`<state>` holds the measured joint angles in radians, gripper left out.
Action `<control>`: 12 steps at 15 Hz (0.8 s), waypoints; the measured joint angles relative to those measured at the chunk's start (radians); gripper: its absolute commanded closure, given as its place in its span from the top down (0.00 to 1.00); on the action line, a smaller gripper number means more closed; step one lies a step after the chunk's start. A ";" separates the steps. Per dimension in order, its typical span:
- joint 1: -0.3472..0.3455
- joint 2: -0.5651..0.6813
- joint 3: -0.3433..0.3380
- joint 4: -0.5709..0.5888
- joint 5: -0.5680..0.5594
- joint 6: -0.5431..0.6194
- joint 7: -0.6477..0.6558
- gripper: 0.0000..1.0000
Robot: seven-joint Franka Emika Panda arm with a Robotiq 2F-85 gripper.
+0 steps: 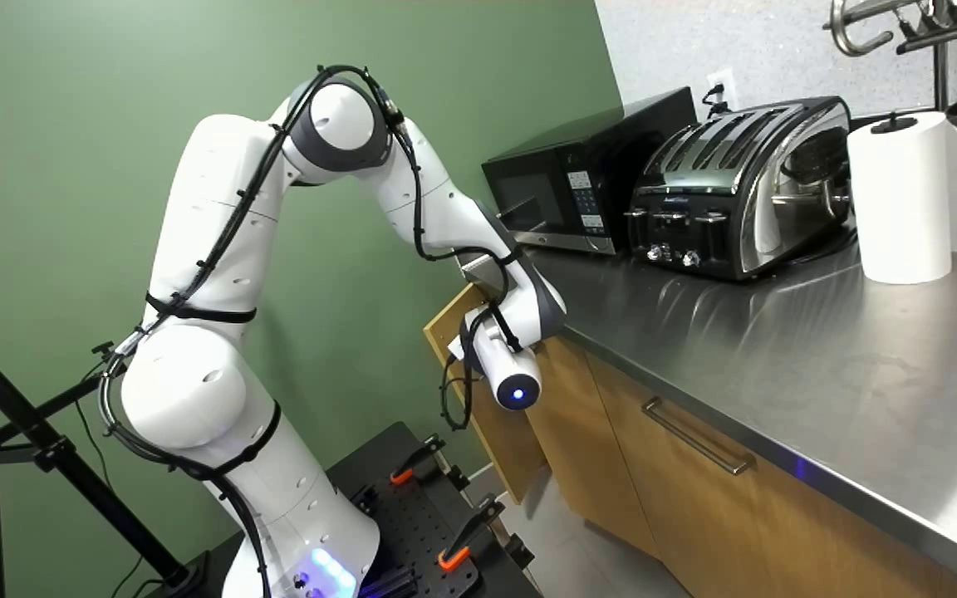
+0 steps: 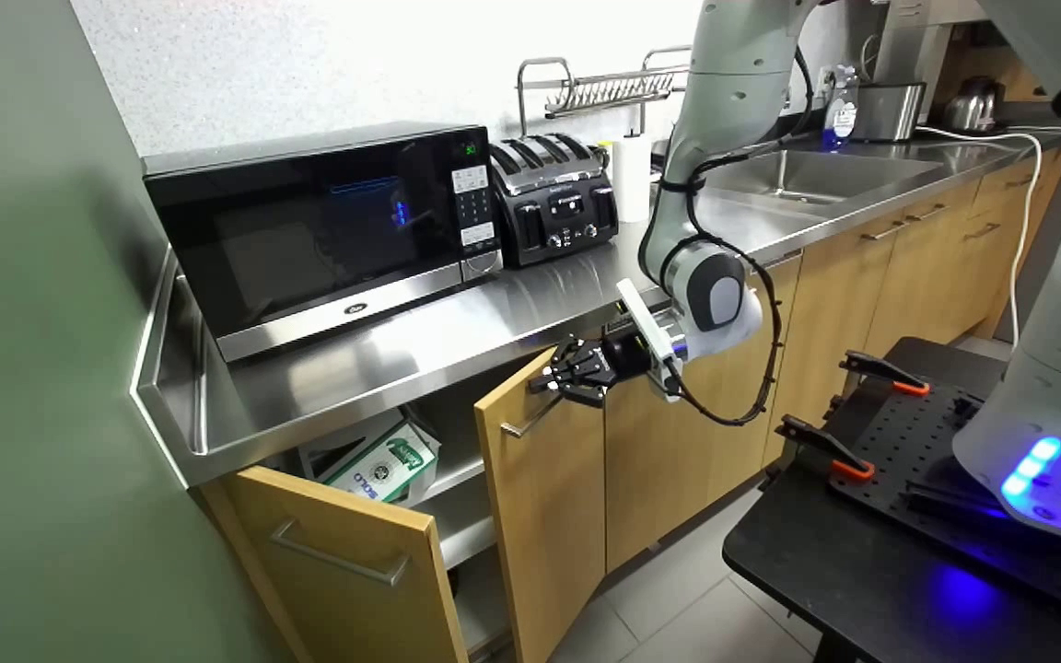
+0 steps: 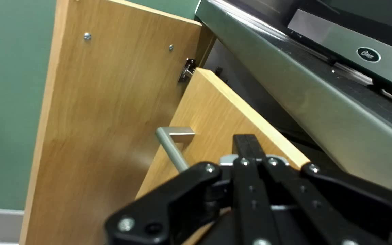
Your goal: Close the right cabinet door
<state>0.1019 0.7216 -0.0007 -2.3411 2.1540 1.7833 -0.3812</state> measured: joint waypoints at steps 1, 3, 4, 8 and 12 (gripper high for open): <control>0.005 0.000 0.001 0.003 0.013 0.002 0.005 0.00; 0.014 0.000 0.005 0.011 0.041 0.005 0.015 0.00; 0.019 0.001 0.009 0.018 0.054 0.006 0.015 0.00; 0.046 0.006 0.024 0.047 0.088 0.011 0.015 0.00; 0.057 0.012 0.042 0.060 0.084 0.010 0.023 0.00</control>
<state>0.1587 0.7331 0.0416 -2.2816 2.2382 1.7934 -0.3582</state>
